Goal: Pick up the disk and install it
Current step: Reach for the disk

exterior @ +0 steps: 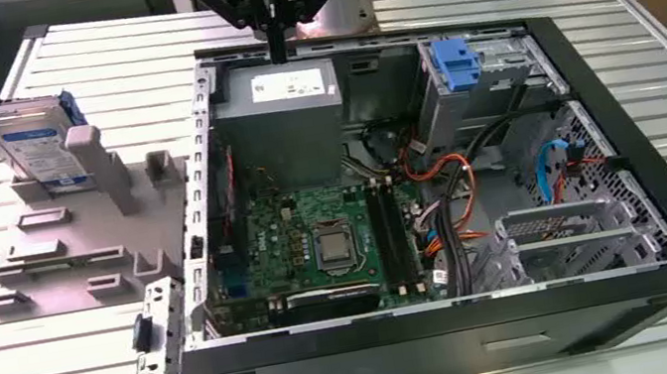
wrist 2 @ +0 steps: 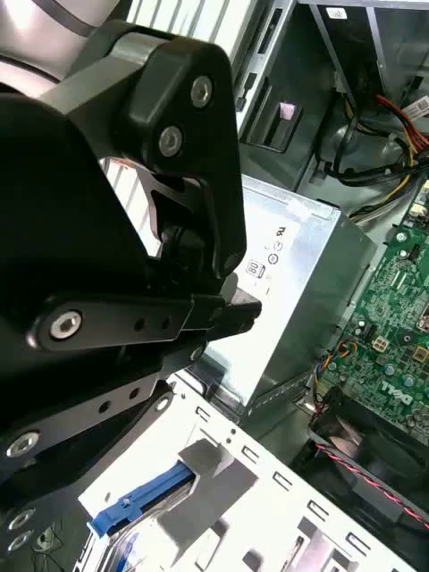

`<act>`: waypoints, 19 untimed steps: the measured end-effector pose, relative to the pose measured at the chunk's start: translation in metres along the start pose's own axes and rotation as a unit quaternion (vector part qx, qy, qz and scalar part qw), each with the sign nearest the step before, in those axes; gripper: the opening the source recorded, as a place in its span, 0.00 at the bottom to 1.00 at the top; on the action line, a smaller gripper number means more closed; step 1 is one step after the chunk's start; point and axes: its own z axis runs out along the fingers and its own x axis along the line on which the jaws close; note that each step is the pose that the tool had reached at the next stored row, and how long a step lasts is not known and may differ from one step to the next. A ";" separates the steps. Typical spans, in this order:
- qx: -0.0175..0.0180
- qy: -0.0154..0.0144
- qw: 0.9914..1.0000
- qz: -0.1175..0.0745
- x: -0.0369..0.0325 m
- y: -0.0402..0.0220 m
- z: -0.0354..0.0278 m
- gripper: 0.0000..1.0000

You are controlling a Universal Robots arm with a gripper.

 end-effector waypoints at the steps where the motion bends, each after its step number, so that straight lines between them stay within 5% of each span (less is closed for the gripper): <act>1: 0.000 0.000 1.000 0.000 0.0000 0.0000 0.0000 0.11; 19: 0.000 0.000 1.000 0.000 0.0082 -0.0006 0.0000 0.11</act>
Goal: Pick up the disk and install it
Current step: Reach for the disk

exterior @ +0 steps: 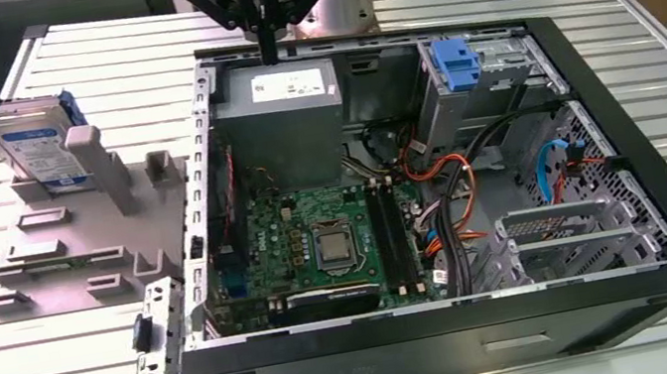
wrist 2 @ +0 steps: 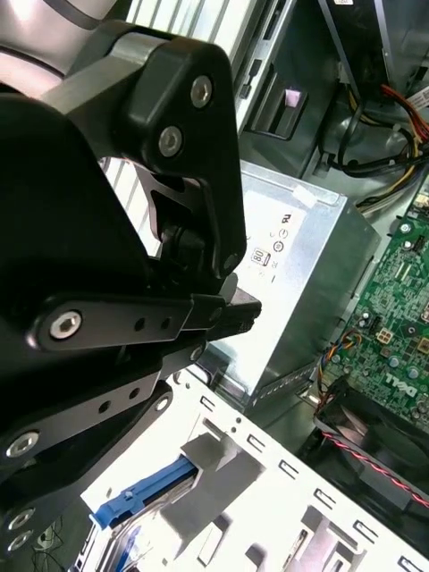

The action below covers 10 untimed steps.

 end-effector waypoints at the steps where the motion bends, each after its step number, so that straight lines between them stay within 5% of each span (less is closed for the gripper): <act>1: 0.000 0.000 1.000 0.000 0.0002 0.0000 0.0000 0.11; 10: 0.000 0.000 1.000 0.000 0.0046 -0.0004 0.0000 0.11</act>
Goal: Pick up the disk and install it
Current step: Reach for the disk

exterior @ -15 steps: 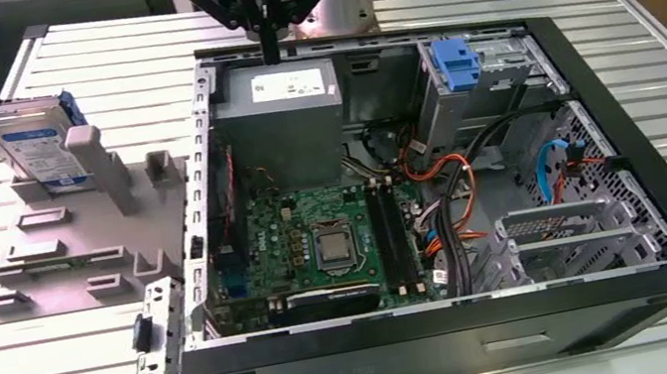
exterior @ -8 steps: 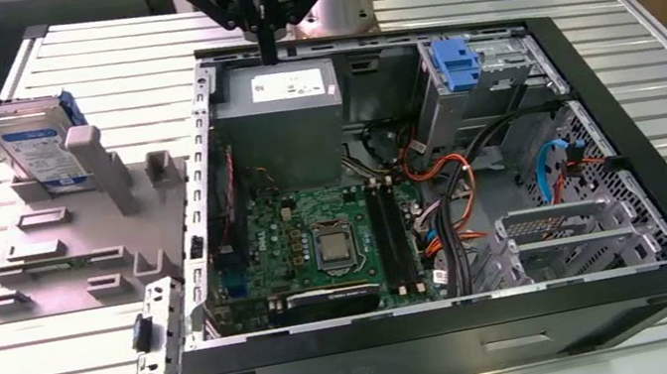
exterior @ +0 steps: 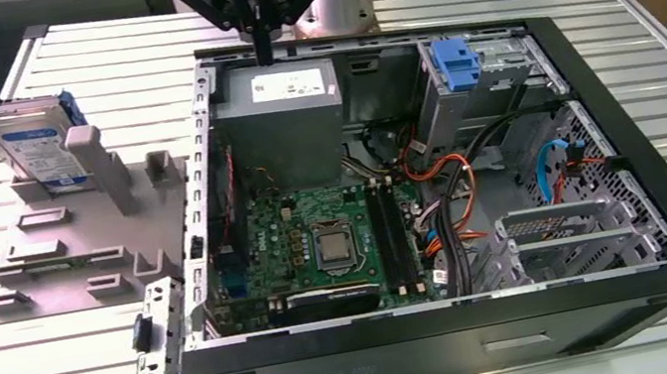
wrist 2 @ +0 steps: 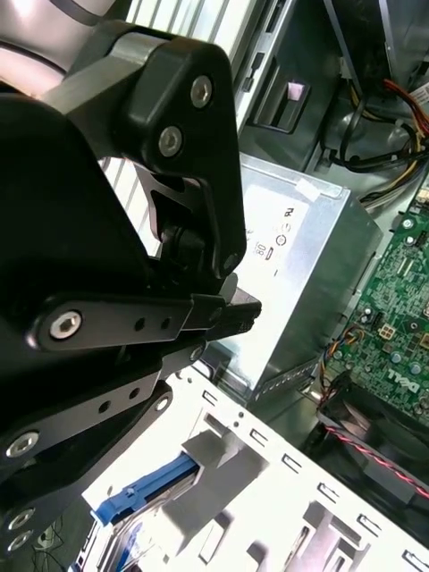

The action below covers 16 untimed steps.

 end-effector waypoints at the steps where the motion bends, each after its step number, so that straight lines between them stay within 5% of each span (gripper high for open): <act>1: 0.000 0.000 1.000 0.000 0.0007 0.0000 0.0000 0.11; 16: 0.000 0.000 1.000 0.000 0.0081 -0.0006 0.0000 0.11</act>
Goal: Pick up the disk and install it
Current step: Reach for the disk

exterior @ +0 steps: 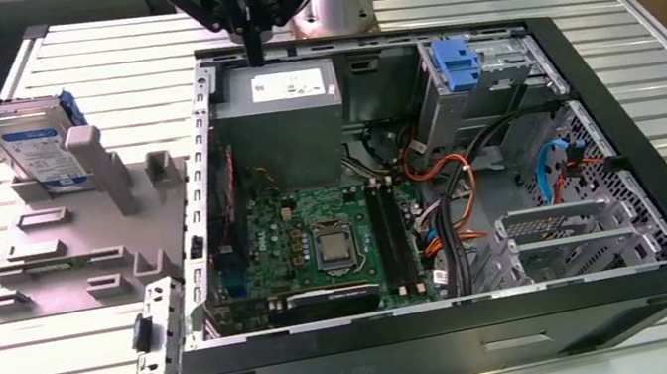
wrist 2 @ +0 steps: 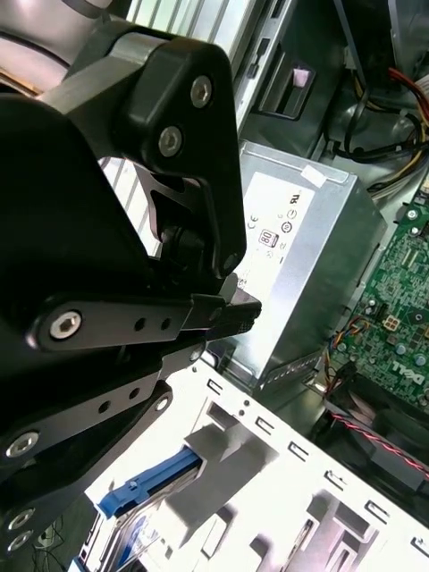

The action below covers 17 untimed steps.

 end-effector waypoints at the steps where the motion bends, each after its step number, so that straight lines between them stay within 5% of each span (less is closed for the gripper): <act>1: 0.000 0.000 1.000 0.000 0.0005 0.0000 0.0000 0.11; 17: 0.000 0.000 1.000 0.000 0.0068 -0.0005 0.0002 0.11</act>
